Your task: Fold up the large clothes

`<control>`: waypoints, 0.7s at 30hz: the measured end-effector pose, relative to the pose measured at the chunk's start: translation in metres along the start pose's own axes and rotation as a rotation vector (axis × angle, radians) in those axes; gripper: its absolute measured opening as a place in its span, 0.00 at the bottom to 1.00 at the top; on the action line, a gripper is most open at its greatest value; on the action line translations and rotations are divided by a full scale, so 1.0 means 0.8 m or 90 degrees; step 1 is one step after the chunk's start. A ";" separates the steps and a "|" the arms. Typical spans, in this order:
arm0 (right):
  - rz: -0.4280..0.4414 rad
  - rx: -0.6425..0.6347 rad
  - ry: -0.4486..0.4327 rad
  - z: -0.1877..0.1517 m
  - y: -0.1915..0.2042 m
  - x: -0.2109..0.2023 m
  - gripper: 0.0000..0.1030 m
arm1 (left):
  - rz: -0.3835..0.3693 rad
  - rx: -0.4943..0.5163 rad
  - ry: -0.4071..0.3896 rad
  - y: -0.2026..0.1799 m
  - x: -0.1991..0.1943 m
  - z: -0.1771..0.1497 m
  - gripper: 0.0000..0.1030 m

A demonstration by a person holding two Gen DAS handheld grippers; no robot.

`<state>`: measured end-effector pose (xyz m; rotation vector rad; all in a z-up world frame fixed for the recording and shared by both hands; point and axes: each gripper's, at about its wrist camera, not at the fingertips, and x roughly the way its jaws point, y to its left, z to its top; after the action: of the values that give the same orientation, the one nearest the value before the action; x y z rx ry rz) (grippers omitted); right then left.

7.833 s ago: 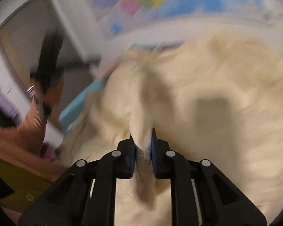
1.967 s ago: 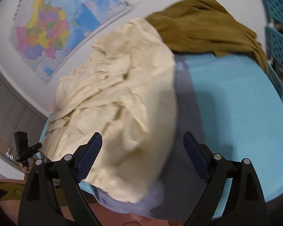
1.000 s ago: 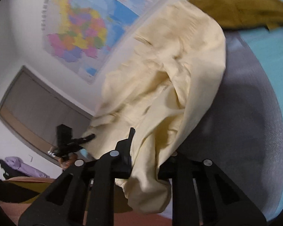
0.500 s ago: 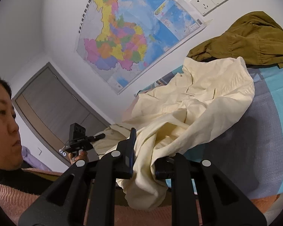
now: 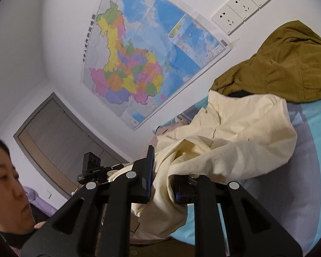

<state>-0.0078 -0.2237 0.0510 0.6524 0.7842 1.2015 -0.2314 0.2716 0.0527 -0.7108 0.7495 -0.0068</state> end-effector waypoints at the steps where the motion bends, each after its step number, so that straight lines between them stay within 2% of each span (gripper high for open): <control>1: 0.000 0.007 -0.003 0.006 -0.002 0.002 0.15 | 0.002 0.005 0.000 -0.002 0.002 0.006 0.16; 12: -0.023 0.012 -0.014 0.074 -0.018 0.043 0.15 | 0.050 0.026 -0.001 -0.017 0.020 0.076 0.16; 21: -0.042 0.058 -0.011 0.117 -0.054 0.078 0.15 | 0.101 0.047 0.000 -0.029 0.051 0.129 0.16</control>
<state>0.1032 -0.1771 0.0595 0.7052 0.8437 1.1047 -0.1310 0.3043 0.0936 -0.5791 0.8003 0.1087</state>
